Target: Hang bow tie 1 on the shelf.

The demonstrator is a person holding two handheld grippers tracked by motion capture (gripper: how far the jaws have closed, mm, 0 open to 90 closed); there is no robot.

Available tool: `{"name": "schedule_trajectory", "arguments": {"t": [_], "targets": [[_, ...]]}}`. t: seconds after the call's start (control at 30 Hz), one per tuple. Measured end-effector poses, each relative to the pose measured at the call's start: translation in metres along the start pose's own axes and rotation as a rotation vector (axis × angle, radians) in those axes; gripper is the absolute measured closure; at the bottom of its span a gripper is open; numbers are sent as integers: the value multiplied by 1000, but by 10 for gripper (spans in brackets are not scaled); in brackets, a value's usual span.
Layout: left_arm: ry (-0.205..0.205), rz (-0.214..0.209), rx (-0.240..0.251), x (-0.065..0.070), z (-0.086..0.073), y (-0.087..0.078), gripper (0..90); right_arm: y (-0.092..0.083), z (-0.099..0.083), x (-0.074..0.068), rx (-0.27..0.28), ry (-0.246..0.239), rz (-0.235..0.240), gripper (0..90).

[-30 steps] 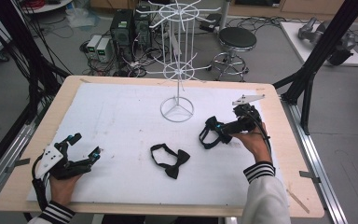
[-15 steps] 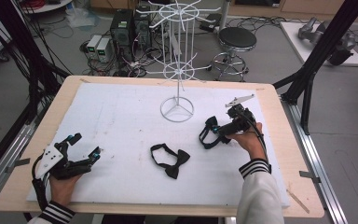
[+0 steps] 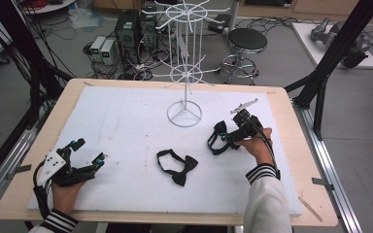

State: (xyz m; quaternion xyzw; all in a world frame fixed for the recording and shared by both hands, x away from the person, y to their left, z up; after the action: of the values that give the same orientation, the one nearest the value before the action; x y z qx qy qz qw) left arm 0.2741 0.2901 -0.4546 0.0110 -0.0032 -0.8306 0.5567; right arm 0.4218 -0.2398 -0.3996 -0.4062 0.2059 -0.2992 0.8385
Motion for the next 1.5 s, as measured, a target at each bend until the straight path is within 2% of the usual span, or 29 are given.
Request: {"name": "schedule_trajectory", "arguments": {"t": [0.17,0.4,0.63,0.7,1.0,1.23,1.5], "targets": [[-2,0,0,0,0,0,116,4,-1,1,-29,6,0,203],[-2,0,0,0,0,0,117,14,-2,1,-76,-2,29,247],[2,-1,2,0,0,0,117,21,-2,1,-126,-3,21,348],[2,-1,2,0,0,0,116,22,-2,2,-132,1,18,405],[2,-1,2,0,0,0,116,24,-2,1,-170,4,14,537],[2,-1,2,0,0,0,116,26,-1,-1,-196,-14,-4,717],[3,-2,1,0,0,0,116,26,1,-3,-212,-25,-17,766]]}}
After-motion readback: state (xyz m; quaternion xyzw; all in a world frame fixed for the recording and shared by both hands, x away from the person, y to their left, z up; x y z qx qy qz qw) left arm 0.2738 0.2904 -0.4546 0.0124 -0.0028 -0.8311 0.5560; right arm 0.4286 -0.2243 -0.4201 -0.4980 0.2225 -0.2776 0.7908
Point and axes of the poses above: each handheld gripper's, and its own axes: y roughly forward along the jaws, z roughly out of its top, x roughly to its right, the point moved 1 cm from there along y, roughly forward along the jaws, and after that the axes turned 10 degrees about z, right-handed, at the moved point
